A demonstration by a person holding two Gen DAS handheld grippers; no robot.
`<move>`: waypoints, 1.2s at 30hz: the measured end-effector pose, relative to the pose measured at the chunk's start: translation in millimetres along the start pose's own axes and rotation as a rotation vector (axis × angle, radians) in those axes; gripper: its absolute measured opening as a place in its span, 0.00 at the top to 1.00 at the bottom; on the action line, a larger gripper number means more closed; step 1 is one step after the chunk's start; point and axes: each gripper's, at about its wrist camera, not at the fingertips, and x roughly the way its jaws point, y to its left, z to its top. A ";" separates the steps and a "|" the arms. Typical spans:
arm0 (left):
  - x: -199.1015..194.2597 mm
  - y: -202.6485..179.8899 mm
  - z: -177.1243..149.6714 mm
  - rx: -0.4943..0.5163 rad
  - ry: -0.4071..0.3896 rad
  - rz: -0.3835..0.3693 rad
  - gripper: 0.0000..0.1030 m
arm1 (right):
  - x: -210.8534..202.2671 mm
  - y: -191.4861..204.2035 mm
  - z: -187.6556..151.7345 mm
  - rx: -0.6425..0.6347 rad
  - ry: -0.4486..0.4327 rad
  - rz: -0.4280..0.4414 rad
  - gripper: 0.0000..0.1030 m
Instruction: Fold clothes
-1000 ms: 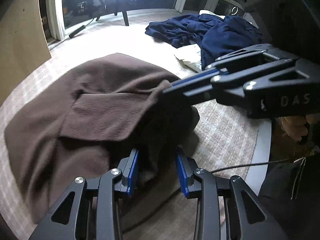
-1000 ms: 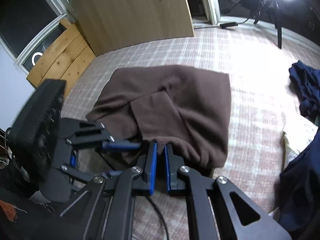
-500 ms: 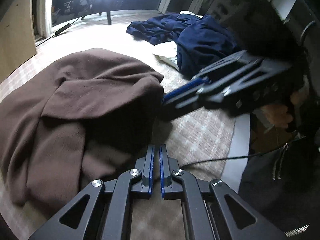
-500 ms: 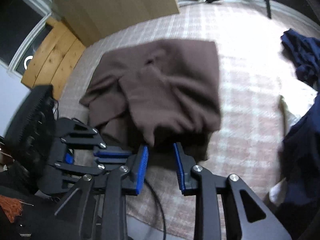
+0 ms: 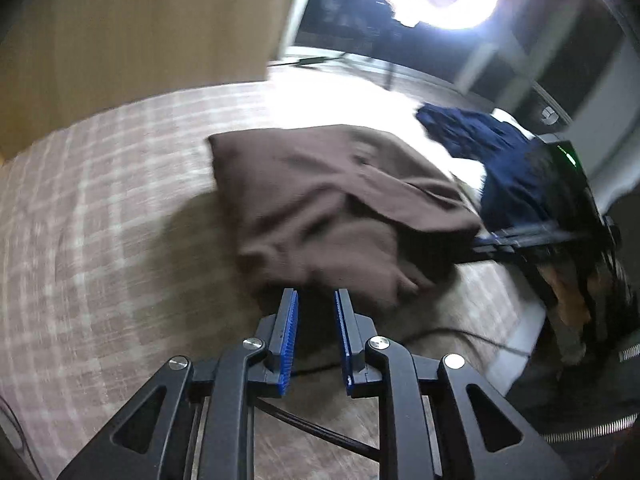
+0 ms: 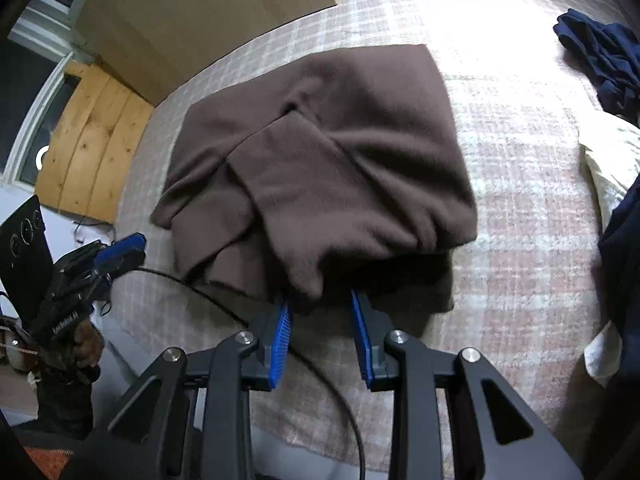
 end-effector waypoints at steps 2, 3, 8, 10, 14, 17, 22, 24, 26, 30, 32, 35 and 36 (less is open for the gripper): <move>9.2 6.5 2.5 -0.013 0.014 0.017 0.81 | 2.5 -1.1 -0.8 -0.030 -0.016 -0.003 0.92; 13.7 9.7 3.7 -0.020 0.022 0.025 0.80 | 6.3 -0.5 -3.5 -0.062 -0.010 -0.012 0.92; 13.6 22.5 6.6 -0.088 0.024 -0.021 0.79 | 9.5 -7.2 -21.3 -0.110 0.102 -0.028 0.94; 5.2 17.6 7.9 -0.068 0.007 0.003 0.79 | 0.9 -8.5 -24.8 -0.123 0.123 -0.020 0.94; -11.3 -6.0 18.4 0.034 -0.036 0.019 0.78 | -51.7 9.4 2.7 -0.179 -0.036 0.037 0.94; -3.8 -15.0 27.3 0.075 -0.050 -0.006 0.78 | -68.3 37.9 35.7 -0.287 -0.138 0.029 0.94; 49.6 -6.3 18.3 0.091 0.059 0.025 0.79 | -13.0 44.5 58.5 -0.380 -0.090 -0.081 0.94; 42.1 -1.9 10.5 0.085 0.036 -0.006 0.79 | 23.2 26.6 39.9 -0.372 0.062 -0.094 0.94; 29.7 3.7 16.2 0.061 0.035 -0.023 0.79 | 15.2 25.8 27.4 -0.424 0.043 -0.079 0.94; 4.2 21.6 40.0 0.026 -0.033 -0.013 0.76 | -30.3 24.1 43.7 -0.413 0.022 -0.006 0.93; 4.8 37.5 59.2 0.032 -0.061 0.061 0.76 | -44.8 20.7 65.8 -0.377 -0.048 -0.002 0.91; 14.7 60.4 76.1 0.077 -0.066 0.100 0.76 | -54.9 28.4 89.6 -0.362 -0.122 0.022 0.91; 18.6 68.4 81.1 0.096 -0.067 0.112 0.77 | -54.2 38.3 95.0 -0.374 -0.137 0.051 0.91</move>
